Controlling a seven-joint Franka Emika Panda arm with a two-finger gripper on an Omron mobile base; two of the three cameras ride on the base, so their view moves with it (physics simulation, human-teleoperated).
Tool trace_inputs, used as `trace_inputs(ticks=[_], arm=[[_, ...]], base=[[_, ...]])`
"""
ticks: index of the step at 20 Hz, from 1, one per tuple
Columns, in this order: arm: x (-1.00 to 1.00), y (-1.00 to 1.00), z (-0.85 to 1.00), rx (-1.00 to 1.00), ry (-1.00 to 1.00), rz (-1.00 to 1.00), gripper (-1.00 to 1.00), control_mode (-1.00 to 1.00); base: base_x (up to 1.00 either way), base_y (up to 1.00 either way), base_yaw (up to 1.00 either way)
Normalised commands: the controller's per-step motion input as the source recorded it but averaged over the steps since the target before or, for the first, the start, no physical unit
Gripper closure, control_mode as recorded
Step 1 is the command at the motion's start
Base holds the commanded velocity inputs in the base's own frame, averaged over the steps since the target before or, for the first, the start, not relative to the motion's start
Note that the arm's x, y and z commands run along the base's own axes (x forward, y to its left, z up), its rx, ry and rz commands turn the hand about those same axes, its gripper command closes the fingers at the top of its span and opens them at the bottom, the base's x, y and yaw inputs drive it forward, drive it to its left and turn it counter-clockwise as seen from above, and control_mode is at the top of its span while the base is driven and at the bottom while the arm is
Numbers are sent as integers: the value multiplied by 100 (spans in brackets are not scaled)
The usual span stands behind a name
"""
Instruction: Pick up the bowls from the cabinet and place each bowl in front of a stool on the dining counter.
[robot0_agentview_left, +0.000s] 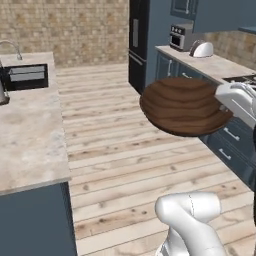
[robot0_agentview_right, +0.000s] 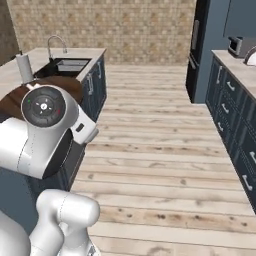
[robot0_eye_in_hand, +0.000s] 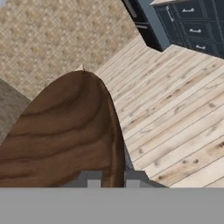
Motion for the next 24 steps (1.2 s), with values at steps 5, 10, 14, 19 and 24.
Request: trace_inputs(ticks=[5,10,14,19,24], arm=[[0,0,0,0,0,0,100,100],[0,0,0,0,0,0,100,100],[0,0,0,0,0,0,100,100],[0,0,0,0,0,0,100,100],[0,0,0,0,0,0,100,100]], base=[[-6,79,14],[13,100,5],[1,100,2],[0,100,2],[3,100,0]])
